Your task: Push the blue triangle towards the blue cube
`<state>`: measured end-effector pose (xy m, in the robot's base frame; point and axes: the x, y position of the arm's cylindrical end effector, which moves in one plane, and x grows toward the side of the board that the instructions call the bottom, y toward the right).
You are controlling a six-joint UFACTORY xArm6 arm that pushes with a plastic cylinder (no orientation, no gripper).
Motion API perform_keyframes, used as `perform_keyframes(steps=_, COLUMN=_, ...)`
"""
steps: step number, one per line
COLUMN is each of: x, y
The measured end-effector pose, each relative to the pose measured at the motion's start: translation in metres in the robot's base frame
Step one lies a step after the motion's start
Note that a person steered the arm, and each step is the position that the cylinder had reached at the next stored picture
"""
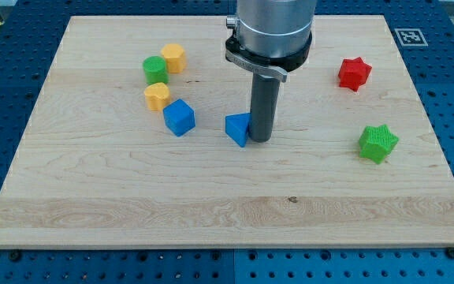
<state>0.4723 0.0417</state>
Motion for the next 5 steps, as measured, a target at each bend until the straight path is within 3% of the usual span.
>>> perform_keyframes(steps=5, x=0.000, y=-0.010)
